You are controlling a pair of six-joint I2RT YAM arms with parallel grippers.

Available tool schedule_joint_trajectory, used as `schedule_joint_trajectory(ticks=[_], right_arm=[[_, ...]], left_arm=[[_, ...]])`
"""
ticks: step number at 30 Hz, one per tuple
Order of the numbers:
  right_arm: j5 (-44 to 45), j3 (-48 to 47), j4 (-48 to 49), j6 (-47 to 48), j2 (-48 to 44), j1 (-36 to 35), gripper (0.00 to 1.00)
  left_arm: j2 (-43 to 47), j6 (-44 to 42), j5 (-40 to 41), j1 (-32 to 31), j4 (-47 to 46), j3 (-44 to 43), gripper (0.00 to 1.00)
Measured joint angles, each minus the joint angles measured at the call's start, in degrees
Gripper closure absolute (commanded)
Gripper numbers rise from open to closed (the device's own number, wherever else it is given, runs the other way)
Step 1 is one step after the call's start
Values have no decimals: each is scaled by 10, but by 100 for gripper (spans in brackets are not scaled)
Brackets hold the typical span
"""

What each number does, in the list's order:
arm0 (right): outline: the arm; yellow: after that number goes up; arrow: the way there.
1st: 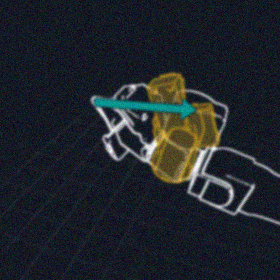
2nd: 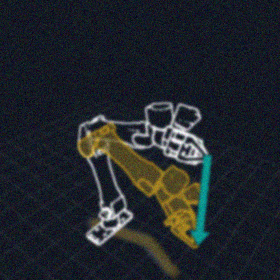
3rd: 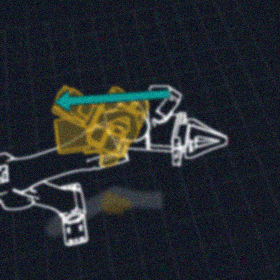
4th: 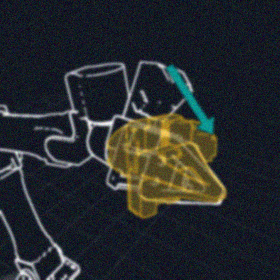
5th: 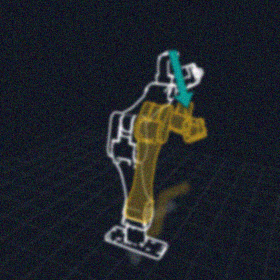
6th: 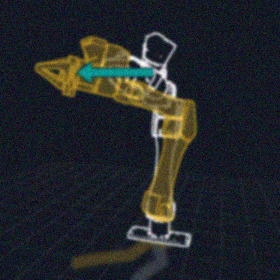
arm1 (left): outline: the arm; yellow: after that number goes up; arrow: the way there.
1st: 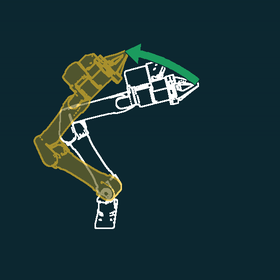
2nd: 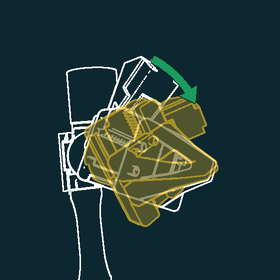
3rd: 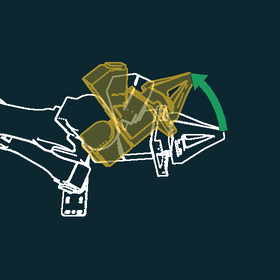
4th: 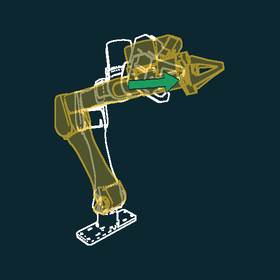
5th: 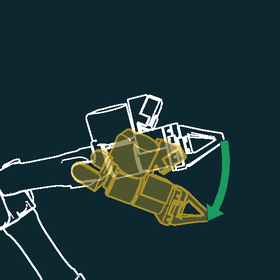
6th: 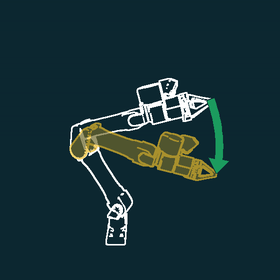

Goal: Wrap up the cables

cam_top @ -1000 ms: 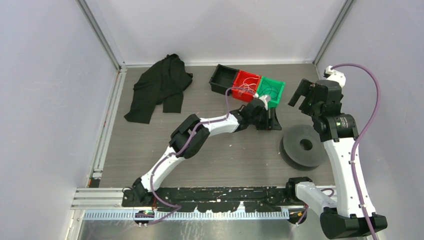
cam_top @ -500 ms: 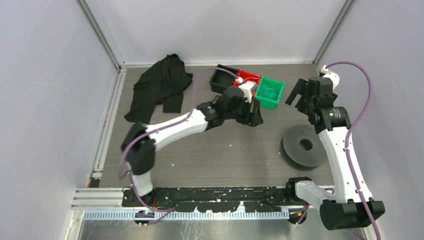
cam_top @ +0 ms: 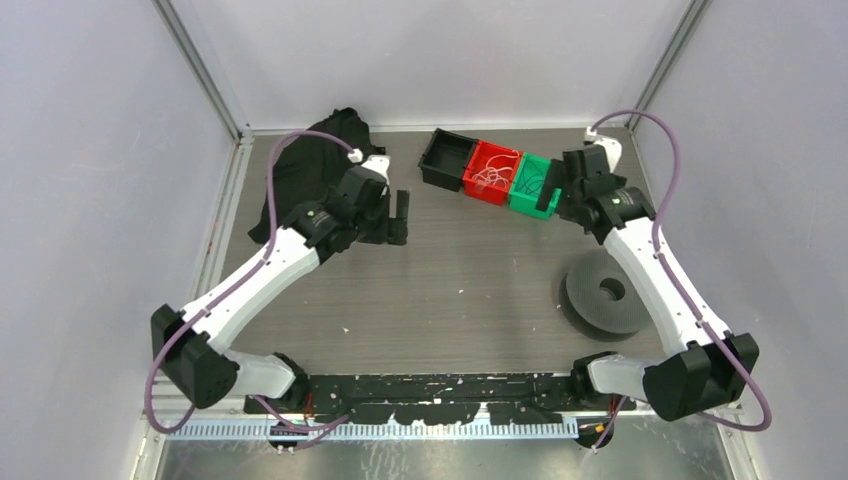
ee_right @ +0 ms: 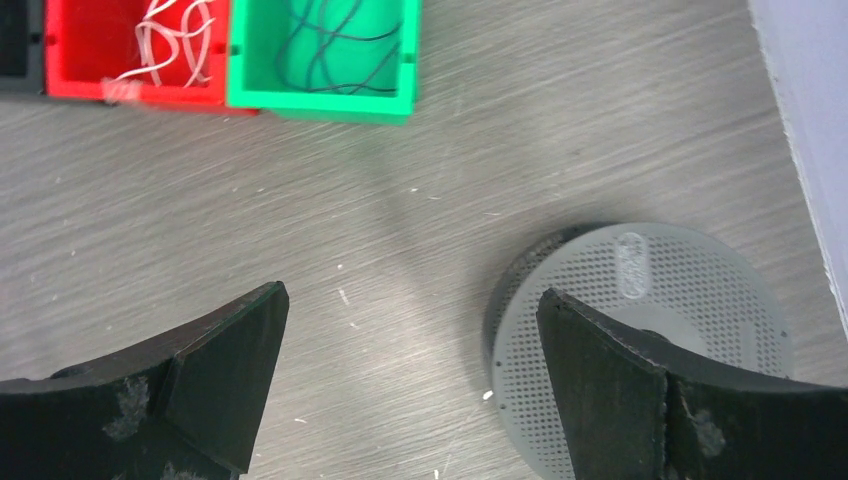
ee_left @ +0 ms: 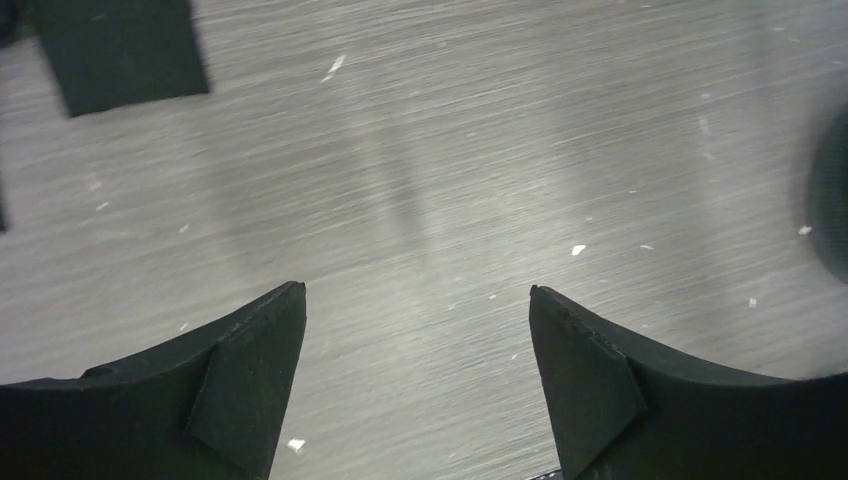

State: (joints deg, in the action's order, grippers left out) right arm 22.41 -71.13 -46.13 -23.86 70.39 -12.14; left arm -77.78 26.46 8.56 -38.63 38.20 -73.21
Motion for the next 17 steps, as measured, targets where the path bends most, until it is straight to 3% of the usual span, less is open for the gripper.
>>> schedule_joint_trajectory(ticks=[8, 17], right_arm=[[10, -9, 20, -3, 43, -47, 0], [9, -10, 31, -5, 50, -47, 0]], left_arm=[[66, 1, 131, 0, 72, 5, 11], [44, -1, 167, 1, 99, 5, 14]])
